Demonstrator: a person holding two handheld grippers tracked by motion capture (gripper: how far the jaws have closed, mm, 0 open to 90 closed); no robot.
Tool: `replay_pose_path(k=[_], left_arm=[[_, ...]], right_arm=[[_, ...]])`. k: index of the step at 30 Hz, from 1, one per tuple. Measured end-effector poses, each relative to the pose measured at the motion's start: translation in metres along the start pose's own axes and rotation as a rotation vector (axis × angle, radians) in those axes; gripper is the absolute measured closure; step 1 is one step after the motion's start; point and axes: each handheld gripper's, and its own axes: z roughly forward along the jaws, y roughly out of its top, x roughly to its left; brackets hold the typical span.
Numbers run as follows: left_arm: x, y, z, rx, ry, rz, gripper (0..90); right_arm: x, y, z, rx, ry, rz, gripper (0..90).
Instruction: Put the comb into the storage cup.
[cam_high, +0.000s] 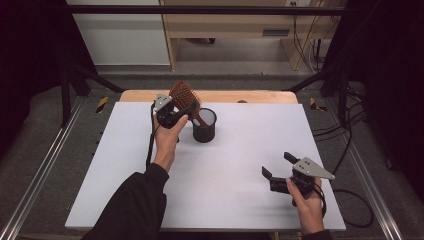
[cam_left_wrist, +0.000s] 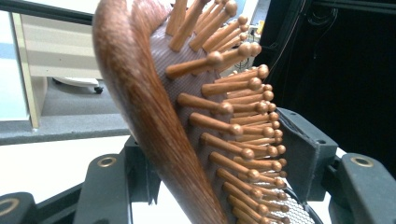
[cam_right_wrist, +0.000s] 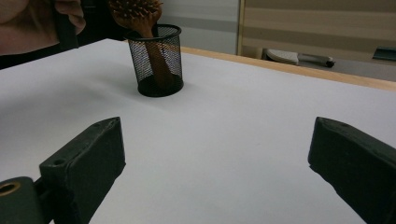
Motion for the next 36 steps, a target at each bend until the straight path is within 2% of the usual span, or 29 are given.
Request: replay_pose_path(k=[9,15,21,36], left_arm=[[-0.0001,-0.0002,-0.0005,0.001,0.008,0.029,36.3],[0.0002,-0.0005,-0.0007,0.0,0.005,0.032,36.0],[-0.0002,-0.0001,-0.0014,-0.004,0.013,0.057,34.1],[0.0016,-0.0007,-0.0018,-0.007,0.024,0.064,31.0]], right_arm=[[0.0,-0.0002,0.0001,0.001,0.001,0.001,4.0],[0.0003,-0.0002,0.0004,0.002,0.001,0.002,4.0],[0.0003,-0.0003,0.0004,0.002,0.002,0.002,4.0],[0.0007,-0.0002,0.0006,0.002,0.002,0.006,4.0]])
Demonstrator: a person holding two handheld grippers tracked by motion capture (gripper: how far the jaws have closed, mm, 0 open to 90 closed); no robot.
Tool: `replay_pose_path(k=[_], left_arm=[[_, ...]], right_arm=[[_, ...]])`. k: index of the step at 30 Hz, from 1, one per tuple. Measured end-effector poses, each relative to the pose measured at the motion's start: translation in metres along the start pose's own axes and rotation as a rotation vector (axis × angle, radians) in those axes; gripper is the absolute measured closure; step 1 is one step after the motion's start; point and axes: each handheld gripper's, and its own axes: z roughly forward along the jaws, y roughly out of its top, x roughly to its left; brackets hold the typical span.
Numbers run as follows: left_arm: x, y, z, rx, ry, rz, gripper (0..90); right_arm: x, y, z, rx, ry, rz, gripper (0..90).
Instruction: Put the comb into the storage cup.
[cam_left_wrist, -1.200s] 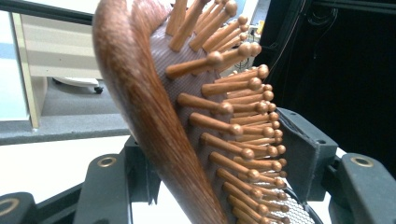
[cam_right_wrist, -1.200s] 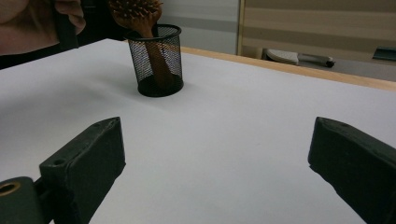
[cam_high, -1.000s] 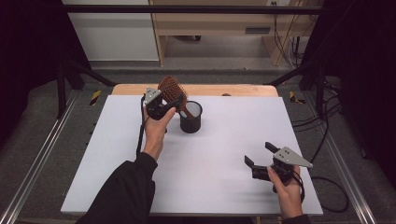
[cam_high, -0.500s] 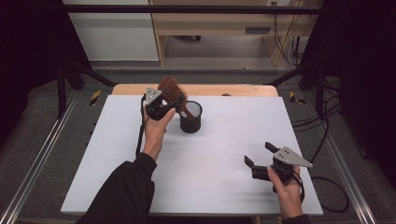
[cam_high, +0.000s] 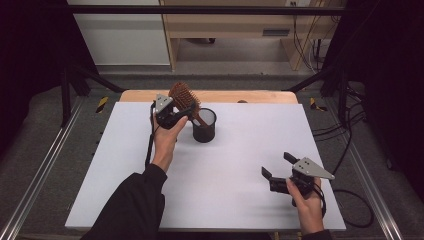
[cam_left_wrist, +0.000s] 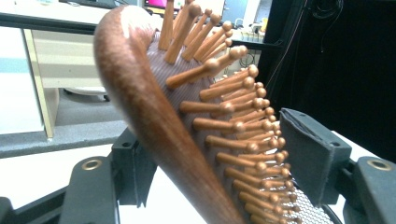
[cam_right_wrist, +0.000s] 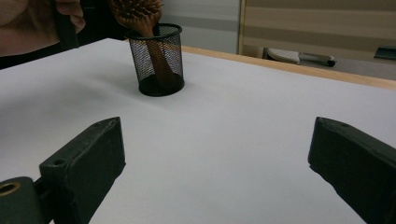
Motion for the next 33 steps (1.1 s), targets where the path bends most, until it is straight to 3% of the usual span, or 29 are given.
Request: replay_pose_path(k=[33], left_arm=[[0.0031,-0.0034,-0.0025,-0.003,0.006,0.006,24.2]], right_arm=[[0.0006,-0.0003,0.0007,0.003,0.002,-0.003,4.0]])
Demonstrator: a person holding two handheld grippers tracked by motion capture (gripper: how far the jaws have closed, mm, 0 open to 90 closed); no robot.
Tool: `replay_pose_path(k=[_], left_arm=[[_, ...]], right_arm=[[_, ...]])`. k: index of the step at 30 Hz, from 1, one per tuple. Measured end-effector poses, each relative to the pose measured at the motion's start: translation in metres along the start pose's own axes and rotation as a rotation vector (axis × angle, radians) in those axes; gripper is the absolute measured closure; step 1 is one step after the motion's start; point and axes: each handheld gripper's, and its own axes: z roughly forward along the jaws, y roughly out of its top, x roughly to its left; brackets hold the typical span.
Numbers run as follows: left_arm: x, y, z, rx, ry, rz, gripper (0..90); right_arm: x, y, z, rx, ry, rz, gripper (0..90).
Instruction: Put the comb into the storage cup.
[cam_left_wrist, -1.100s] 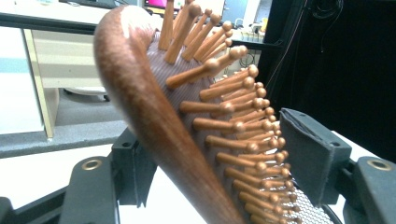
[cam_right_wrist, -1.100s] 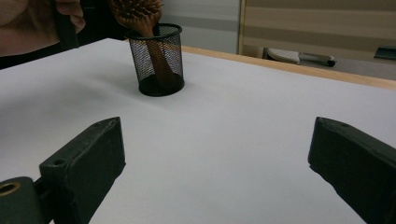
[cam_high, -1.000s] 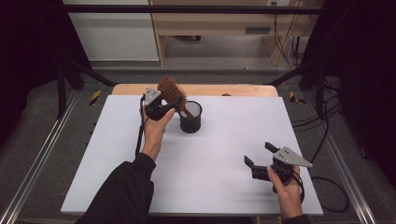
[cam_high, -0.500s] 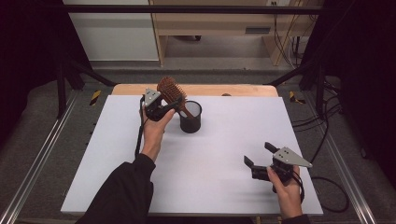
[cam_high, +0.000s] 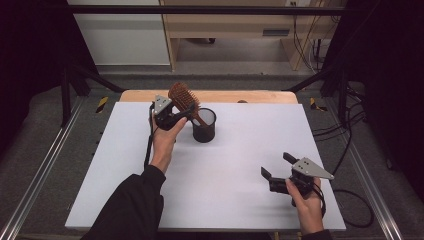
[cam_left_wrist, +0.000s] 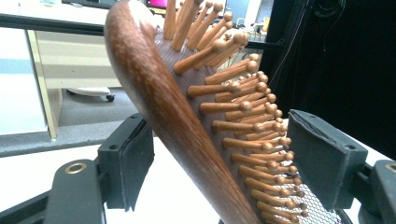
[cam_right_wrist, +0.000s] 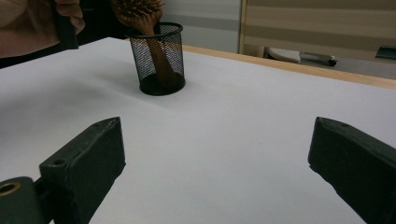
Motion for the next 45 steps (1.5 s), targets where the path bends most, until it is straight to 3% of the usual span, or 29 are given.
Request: replay_pose_path(k=[16,28,34,38,45], left_arm=[[0.0013,-0.0015,0.0003,0.019,0.014,-0.029,10.5],[-0.0018,-0.0001,-0.0024,0.005,0.016,-0.015,9.3],[-0.0034,-0.0002,-0.0034,0.006,0.007,-0.026,9.7],[-0.0056,0.0008,-0.0047,0.001,-0.021,-0.021,6.8],[-0.0074,0.0006,-0.0042,0.004,-0.019,-0.012,6.7]], right_arm=[[0.0004,-0.0001,0.0003,0.003,0.002,0.001,4.0],[0.001,-0.0002,0.0009,0.004,0.002,0.0,4.0],[0.001,-0.0002,0.001,0.004,0.002,0.0,4.0],[0.0013,-0.0002,0.0012,0.004,0.004,-0.001,4.0],[0.0015,-0.0002,0.0013,0.005,0.004,-0.001,4.0]])
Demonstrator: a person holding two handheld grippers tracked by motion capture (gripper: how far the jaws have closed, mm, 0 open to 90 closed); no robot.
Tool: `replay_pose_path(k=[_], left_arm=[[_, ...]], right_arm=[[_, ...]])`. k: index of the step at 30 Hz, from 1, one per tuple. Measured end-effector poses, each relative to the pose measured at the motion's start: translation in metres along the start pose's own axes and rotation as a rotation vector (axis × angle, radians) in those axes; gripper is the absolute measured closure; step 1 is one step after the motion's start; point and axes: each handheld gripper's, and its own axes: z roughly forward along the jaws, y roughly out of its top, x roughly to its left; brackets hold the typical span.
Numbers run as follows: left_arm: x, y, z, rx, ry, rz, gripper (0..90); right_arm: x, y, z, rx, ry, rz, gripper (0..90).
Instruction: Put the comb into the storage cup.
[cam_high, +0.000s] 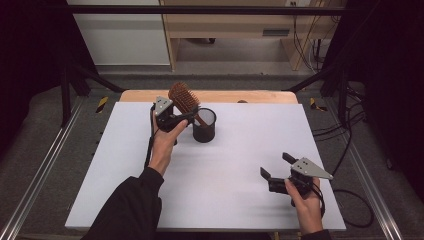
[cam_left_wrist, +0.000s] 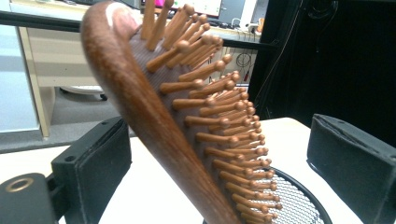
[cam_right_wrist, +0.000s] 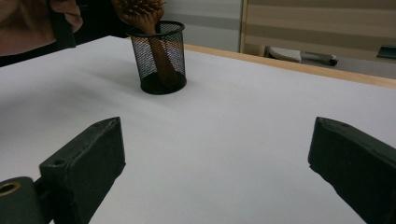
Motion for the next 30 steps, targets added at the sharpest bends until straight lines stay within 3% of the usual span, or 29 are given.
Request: replay_pose_path(k=[12,30], left_arm=[[0.0018,0.0001,-0.0004,0.002,-0.005,-0.019,4.6],[0.0023,-0.0025,-0.0069,0.006,-0.004,-0.01,4.0]], right_arm=[[-0.0001,0.0,0.0001,0.0,0.001,-0.001,4.0],[0.0002,0.0,0.0008,0.001,0.001,-0.002,4.0]])
